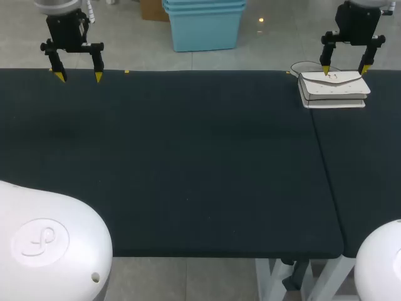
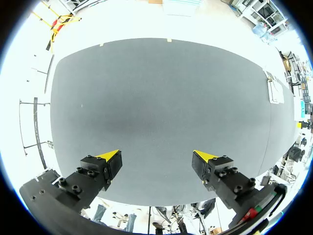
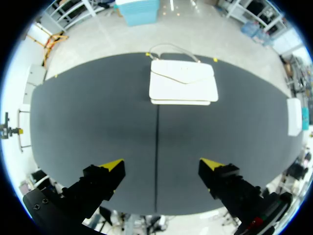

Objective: Pick up the bag, open it, inspect its contents, close it, and place it on the opposite side

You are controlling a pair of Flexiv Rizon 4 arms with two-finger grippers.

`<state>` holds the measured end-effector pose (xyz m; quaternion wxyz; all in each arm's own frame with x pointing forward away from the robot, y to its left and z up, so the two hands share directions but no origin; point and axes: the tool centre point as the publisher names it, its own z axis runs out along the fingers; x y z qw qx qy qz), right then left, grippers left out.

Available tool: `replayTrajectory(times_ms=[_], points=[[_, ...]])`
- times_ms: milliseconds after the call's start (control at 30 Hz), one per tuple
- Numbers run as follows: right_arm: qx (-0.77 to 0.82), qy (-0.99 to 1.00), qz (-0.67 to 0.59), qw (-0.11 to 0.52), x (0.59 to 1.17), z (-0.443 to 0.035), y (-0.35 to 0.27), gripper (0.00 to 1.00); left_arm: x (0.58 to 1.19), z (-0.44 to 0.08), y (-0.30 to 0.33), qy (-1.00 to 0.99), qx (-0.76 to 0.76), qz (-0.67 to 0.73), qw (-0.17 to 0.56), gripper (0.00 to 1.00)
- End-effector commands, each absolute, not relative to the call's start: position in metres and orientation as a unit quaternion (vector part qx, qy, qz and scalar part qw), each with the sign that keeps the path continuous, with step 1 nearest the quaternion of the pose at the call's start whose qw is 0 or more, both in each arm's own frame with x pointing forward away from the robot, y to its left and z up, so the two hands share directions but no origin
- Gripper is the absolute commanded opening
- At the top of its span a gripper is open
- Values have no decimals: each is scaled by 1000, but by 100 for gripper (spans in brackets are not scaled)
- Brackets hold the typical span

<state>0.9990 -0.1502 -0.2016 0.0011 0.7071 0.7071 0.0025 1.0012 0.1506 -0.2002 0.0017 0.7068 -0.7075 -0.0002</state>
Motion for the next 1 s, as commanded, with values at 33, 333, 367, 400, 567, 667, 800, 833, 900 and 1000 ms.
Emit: replayTrajectory(times_ms=[33,333,367,400,567,667,800,833,900,1000], points=[[707,707,2,1,999,-201,-150,100,1001,-200,150,-707,707,-1,1,100],[707,707,2,1,999,-201,-150,100,1001,-200,150,-707,707,-1,1,100],[707,707,2,1,999,-201,-150,100,1001,-200,150,-707,707,-1,1,100],[707,707,2,1,999,-201,-150,100,1001,-201,148,-715,699,-1,-9,100],[715,698,15,-44,1004,-208,-157,100,995,-202,135,-765,641,31,-39,100],[721,687,37,-85,1010,-214,-170,100,990,-205,127,-800,595,63,-50,100],[727,667,78,-142,1018,-220,-192,100,981,-209,111,-856,502,107,-61,100],[729,658,94,-164,1019,-223,-198,100,979,-211,106,-865,484,110,-70,100],[739,642,104,-175,1023,-228,-210,100,972,-213,98,-886,438,132,-74,100],[753,616,124,-196,1025,-237,-224,100,964,-216,85,-915,359,166,-87,100]])
